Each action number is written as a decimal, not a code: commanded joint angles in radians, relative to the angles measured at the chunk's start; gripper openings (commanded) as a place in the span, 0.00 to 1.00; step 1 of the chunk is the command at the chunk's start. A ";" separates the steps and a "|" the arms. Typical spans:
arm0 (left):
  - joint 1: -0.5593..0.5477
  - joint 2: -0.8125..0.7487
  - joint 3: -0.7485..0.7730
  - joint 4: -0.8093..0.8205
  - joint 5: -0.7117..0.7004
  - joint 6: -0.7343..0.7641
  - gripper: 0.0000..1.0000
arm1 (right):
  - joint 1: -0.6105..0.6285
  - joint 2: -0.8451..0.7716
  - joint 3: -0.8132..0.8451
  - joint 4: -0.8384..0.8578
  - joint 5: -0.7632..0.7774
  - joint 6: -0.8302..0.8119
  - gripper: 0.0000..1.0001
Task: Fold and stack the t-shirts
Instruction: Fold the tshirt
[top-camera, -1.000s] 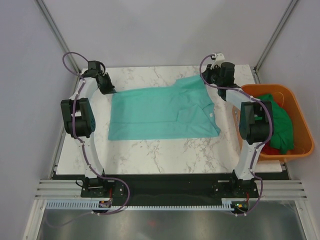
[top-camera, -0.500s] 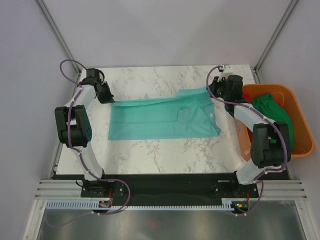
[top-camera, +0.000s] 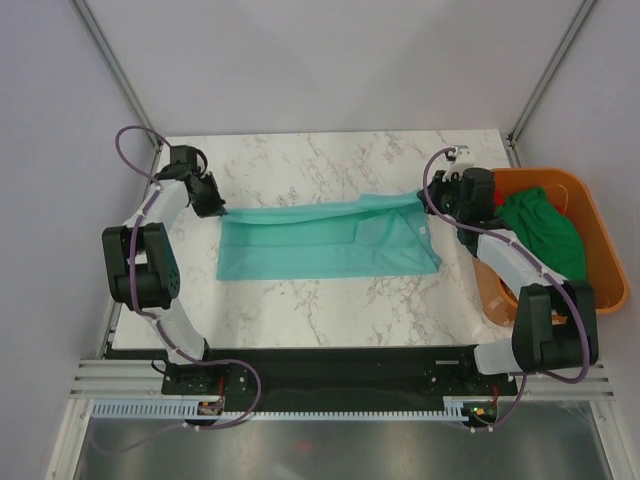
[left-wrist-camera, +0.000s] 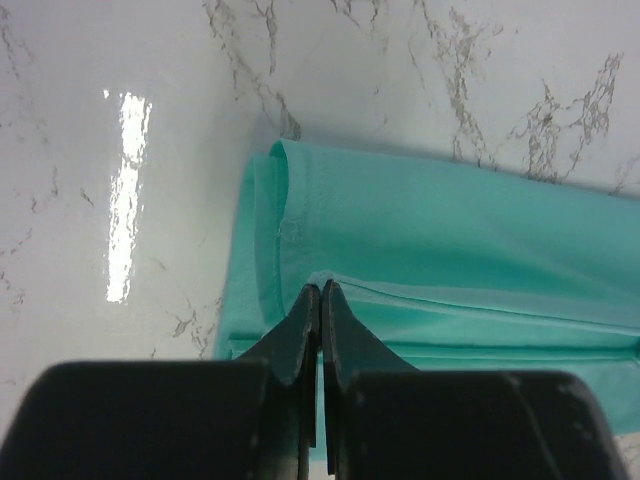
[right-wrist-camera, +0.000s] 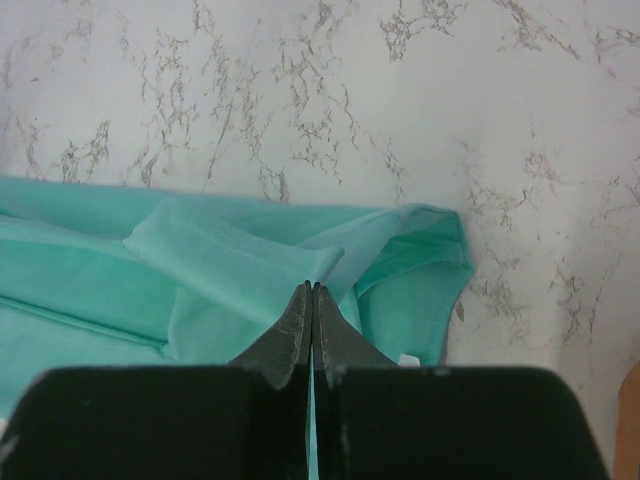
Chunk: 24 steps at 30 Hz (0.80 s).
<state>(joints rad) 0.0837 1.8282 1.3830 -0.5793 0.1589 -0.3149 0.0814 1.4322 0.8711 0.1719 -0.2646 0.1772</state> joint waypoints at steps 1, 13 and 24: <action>0.005 -0.066 -0.032 0.009 -0.013 0.050 0.02 | 0.001 -0.081 -0.027 -0.017 -0.005 0.021 0.00; -0.001 -0.107 -0.136 0.009 -0.105 0.056 0.27 | 0.015 -0.174 -0.225 -0.062 0.019 0.160 0.00; -0.004 -0.188 -0.211 0.013 -0.081 -0.001 0.56 | 0.021 -0.208 -0.308 -0.094 0.025 0.166 0.00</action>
<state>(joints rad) 0.0826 1.6524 1.1908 -0.5846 0.0502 -0.2943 0.0994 1.2526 0.5632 0.0662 -0.2420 0.3309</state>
